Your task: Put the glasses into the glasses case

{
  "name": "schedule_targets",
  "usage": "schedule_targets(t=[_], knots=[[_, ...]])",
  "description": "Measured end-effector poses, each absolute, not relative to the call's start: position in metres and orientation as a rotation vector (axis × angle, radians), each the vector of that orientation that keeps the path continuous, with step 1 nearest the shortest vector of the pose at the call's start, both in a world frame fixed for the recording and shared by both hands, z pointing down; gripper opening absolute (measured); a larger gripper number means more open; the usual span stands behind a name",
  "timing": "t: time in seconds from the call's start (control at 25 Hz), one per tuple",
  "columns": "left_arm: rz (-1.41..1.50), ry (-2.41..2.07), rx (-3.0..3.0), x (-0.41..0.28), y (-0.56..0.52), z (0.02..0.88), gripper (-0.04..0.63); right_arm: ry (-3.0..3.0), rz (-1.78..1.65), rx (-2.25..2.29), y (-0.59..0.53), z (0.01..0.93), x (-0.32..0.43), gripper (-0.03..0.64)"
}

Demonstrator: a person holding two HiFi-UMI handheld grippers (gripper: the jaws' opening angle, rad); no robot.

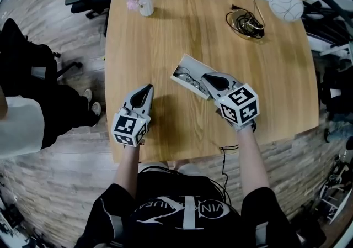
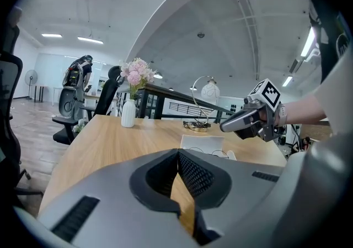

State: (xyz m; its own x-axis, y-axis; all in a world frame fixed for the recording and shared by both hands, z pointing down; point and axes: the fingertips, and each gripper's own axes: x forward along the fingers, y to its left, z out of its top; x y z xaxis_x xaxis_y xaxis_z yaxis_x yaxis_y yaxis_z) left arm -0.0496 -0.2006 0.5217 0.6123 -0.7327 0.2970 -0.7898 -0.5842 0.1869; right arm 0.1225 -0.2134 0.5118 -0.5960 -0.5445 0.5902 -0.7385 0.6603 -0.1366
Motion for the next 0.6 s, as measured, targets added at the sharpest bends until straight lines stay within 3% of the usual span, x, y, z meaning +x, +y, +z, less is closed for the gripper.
schedule_targets(t=[0.6], knots=[[0.253,-1.260,2.562,-0.051,-0.199,0.499,0.015,-2.456,0.506,1.210,-0.200,0.481,0.141,0.028]])
